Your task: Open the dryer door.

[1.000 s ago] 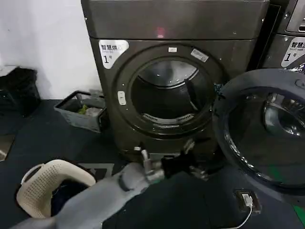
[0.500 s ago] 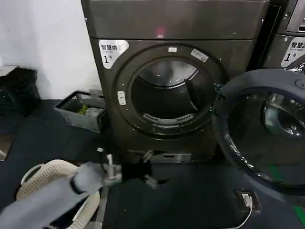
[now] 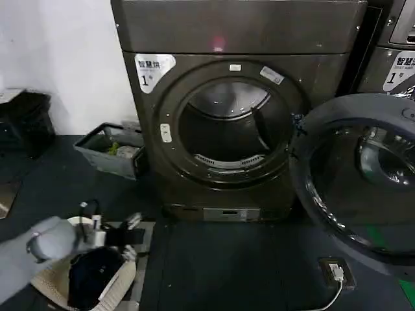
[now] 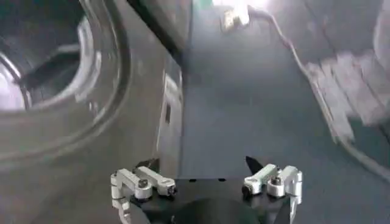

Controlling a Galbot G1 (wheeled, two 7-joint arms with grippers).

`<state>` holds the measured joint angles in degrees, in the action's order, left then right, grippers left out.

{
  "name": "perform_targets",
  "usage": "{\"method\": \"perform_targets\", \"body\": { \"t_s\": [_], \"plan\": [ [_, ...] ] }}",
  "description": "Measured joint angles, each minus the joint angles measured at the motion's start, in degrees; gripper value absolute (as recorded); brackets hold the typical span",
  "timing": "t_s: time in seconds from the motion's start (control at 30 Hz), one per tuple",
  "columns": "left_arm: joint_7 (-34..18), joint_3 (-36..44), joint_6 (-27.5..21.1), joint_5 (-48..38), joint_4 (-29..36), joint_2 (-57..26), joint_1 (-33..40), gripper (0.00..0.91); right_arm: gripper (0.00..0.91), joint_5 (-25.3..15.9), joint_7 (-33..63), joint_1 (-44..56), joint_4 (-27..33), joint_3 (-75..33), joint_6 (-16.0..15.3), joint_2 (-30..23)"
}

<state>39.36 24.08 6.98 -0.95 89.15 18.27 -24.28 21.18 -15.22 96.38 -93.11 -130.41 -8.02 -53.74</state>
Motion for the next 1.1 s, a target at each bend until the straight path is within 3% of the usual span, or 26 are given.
{"method": "perform_targets", "body": {
  "t_s": [0.53, 1.1],
  "plan": [
    [3.2, -9.7, 3.9, 6.9, -2.7, -3.5, -7.9, 0.907, 0.907, -0.4, -0.1, -0.7, -0.5, 0.6, -0.3, 0.0],
    [2.1, -19.0, 5.0, 10.4, -4.6, -5.0, -15.6, 0.907, 0.907, -0.3, -0.1, -0.7, -1.0, 0.8, -0.2, -0.7]
  ]
}}
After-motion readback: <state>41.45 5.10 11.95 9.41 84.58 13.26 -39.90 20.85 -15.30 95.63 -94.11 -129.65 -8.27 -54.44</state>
